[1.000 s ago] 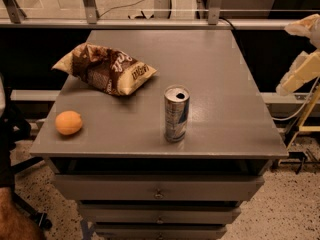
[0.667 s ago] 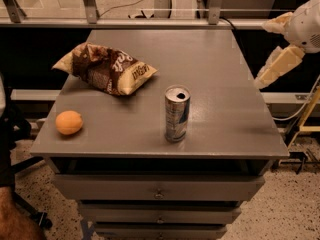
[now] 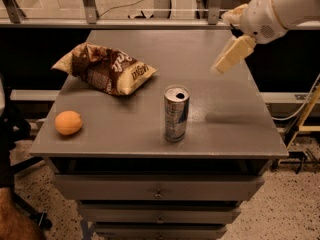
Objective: Move brown chip bag near redbull can
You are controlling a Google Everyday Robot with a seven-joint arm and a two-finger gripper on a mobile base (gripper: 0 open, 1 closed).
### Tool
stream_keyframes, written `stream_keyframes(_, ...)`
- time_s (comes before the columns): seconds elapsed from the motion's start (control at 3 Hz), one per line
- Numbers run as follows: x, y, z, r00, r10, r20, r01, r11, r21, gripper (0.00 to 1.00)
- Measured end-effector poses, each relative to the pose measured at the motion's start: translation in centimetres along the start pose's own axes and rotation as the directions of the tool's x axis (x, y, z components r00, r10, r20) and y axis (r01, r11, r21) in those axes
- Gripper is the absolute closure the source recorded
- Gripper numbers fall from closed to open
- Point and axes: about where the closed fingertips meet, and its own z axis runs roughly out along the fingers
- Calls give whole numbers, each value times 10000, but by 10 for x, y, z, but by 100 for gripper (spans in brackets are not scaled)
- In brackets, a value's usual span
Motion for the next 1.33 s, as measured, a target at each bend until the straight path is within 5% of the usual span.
stream_keyframes(0.67, -46, 20, 63, 9984, -121, 555, 141, 9993, -358, 0)
stream_keyframes(1.33, -57, 6, 82, 9960, -134, 889, 176, 9988, -462, 0)
